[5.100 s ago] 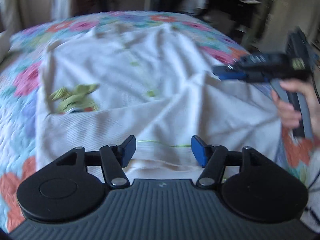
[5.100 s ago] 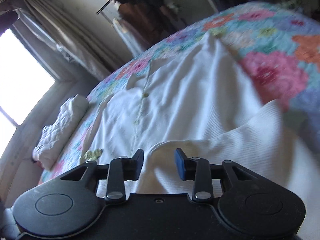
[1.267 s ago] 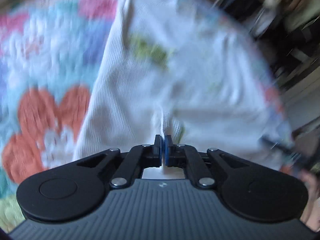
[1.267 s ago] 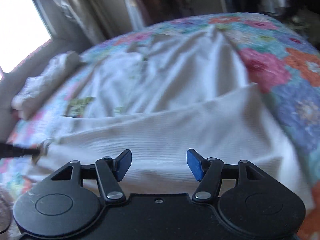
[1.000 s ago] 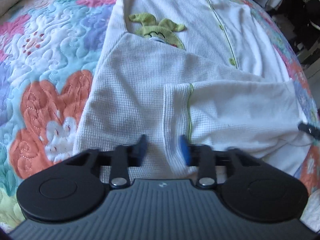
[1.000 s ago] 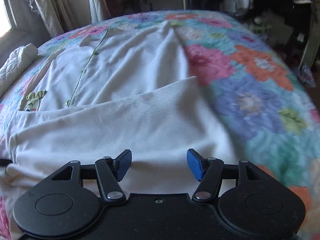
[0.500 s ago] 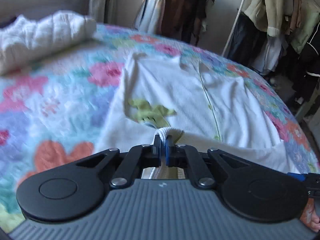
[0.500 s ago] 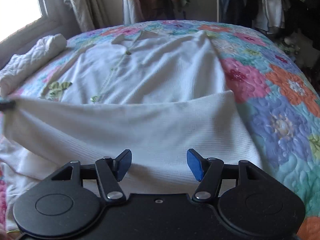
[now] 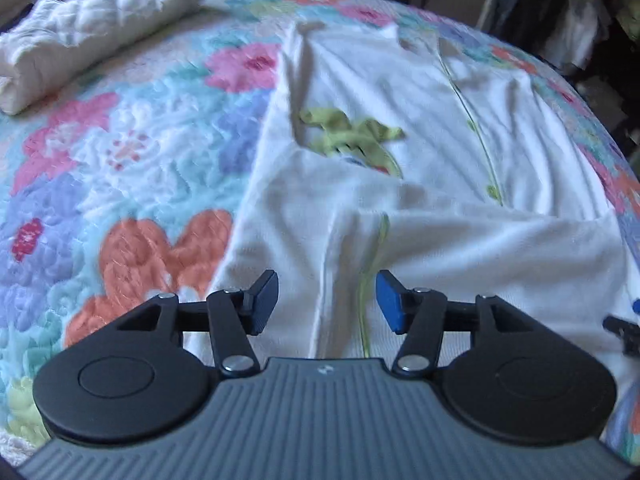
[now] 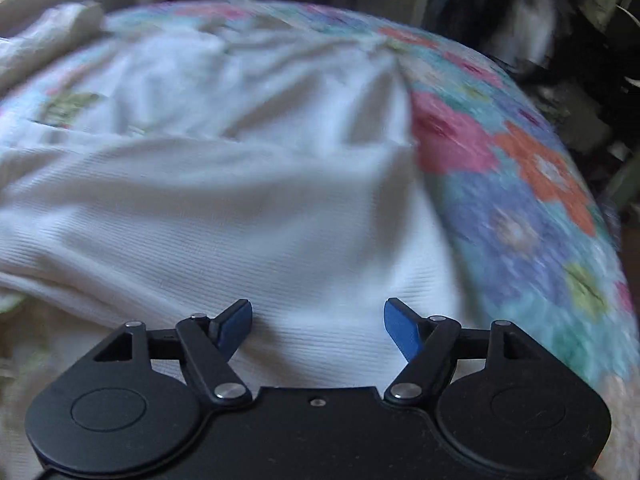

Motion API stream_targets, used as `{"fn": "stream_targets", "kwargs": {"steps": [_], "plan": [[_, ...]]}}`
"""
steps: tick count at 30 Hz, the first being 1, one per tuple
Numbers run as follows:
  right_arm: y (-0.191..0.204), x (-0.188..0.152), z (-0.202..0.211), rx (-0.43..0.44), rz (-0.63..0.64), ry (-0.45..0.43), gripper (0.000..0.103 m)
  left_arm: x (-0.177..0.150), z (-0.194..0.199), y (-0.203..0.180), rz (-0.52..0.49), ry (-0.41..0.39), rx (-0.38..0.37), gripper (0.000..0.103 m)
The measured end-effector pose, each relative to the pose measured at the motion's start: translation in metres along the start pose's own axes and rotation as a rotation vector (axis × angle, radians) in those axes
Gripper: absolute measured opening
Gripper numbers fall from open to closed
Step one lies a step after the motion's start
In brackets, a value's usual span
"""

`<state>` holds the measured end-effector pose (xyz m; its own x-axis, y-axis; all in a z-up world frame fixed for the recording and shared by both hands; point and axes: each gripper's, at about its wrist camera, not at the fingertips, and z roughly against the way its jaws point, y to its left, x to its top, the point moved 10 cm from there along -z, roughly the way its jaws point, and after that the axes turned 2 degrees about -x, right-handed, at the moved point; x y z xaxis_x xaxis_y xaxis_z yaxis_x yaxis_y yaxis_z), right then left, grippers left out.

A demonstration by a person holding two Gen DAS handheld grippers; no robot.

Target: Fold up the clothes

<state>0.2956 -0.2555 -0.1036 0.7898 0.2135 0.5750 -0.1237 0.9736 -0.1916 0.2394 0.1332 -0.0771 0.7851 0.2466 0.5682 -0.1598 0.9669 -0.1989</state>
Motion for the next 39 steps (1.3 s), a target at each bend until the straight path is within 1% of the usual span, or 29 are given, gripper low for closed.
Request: {"fn": "stream_targets", "kwargs": {"steps": [1, 2, 3, 4, 5, 6, 7, 9, 13, 16, 18, 20, 22, 23, 24, 25, 27, 28, 29, 30, 33, 35, 36, 37, 38, 39], "plan": [[-0.01, -0.001, -0.005, -0.009, -0.046, 0.011, 0.078, -0.001, -0.004, 0.0, 0.008, 0.019, -0.009, 0.055], [-0.017, 0.0, -0.007, 0.013, -0.106, 0.021, 0.078, -0.003, -0.009, 0.0, 0.018, 0.042, -0.014, 0.055], [-0.024, 0.001, -0.009, 0.013, -0.15, 0.022, 0.078, -0.006, -0.013, -0.001, 0.017, 0.066, -0.017, 0.055], [-0.031, 0.0, -0.01, -0.039, -0.15, 0.02, 0.081, -0.01, -0.016, -0.001, 0.007, 0.084, -0.011, 0.055], [-0.036, -0.001, -0.01, -0.111, -0.118, 0.015, 0.085, -0.013, -0.019, -0.001, -0.006, 0.099, 0.002, 0.056], [-0.036, -0.003, -0.01, -0.135, -0.095, 0.009, 0.09, -0.016, -0.022, -0.001, -0.019, 0.114, 0.014, 0.056], [-0.035, -0.004, -0.011, -0.151, -0.075, 0.003, 0.09, -0.017, -0.023, 0.0, -0.028, 0.121, 0.026, 0.056], [-0.036, -0.004, -0.009, -0.152, -0.083, 0.01, 0.09, -0.017, -0.023, 0.004, -0.03, 0.122, 0.037, 0.056], [-0.042, -0.006, -0.008, -0.119, -0.156, 0.029, 0.09, -0.017, -0.021, 0.013, 0.035, 0.13, -0.006, 0.056], [-0.041, -0.008, -0.009, -0.113, -0.163, 0.034, 0.09, -0.017, -0.024, 0.019, 0.08, 0.14, -0.028, 0.056], [-0.039, -0.009, -0.008, -0.118, -0.159, 0.034, 0.091, -0.019, -0.027, 0.018, 0.077, 0.146, -0.025, 0.057], [-0.038, -0.009, -0.009, -0.12, -0.161, 0.034, 0.091, -0.019, -0.028, 0.016, 0.052, 0.149, -0.014, 0.057], [-0.039, -0.008, -0.008, -0.116, -0.166, 0.035, 0.091, -0.018, -0.024, 0.012, 0.025, 0.14, -0.009, 0.057], [-0.039, -0.006, -0.004, -0.112, -0.177, 0.036, 0.091, -0.016, -0.02, 0.01, 0.015, 0.128, -0.018, 0.057], [-0.039, -0.003, 0.002, -0.109, -0.189, 0.036, 0.088, -0.013, -0.015, 0.007, 0.005, 0.115, -0.036, 0.057], [-0.039, 0.0, 0.007, -0.105, -0.201, 0.037, 0.08, -0.01, -0.008, 0.005, -0.001, 0.108, -0.054, 0.057], [-0.025, 0.023, 0.039, 0.021, -0.217, -0.048, 0.08, 0.0, 0.008, 0.006, 0.007, 0.097, -0.083, 0.057], [-0.014, 0.036, 0.056, 0.113, -0.209, -0.091, 0.081, 0.008, 0.017, 0.005, 0.013, 0.08, -0.105, 0.057], [-0.002, 0.051, 0.07, 0.199, -0.196, -0.112, 0.082, 0.017, 0.026, 0.005, 0.018, 0.067, -0.122, 0.057], [0.008, 0.065, 0.08, 0.258, -0.181, -0.116, 0.083, 0.026, 0.035, 0.006, 0.014, 0.059, -0.13, 0.057], [0.03, 0.11, 0.096, 0.355, -0.118, -0.116, 0.083, 0.062, 0.052, 0.003, -0.053, 0.024, -0.125, 0.057], [0.038, 0.138, 0.098, 0.375, -0.075, -0.12, 0.083, 0.088, 0.058, 0.003, -0.099, -0.005, -0.126, 0.058], [0.041, 0.152, 0.096, 0.379, -0.054, -0.115, 0.083, 0.103, 0.059, 0.001, -0.131, -0.03, -0.141, 0.058], [0.044, 0.165, 0.094, 0.383, -0.034, -0.111, 0.083, 0.116, 0.058, -0.004, -0.176, -0.058, -0.171, 0.064], [0.045, 0.176, 0.085, 0.387, -0.029, -0.085, 0.083, 0.128, 0.056, -0.01, -0.224, -0.083, -0.208, 0.071], [0.045, 0.186, 0.076, 0.392, -0.028, -0.056, 0.083, 0.138, 0.051, -0.014, -0.258, -0.093, -0.232, 0.072]]}}
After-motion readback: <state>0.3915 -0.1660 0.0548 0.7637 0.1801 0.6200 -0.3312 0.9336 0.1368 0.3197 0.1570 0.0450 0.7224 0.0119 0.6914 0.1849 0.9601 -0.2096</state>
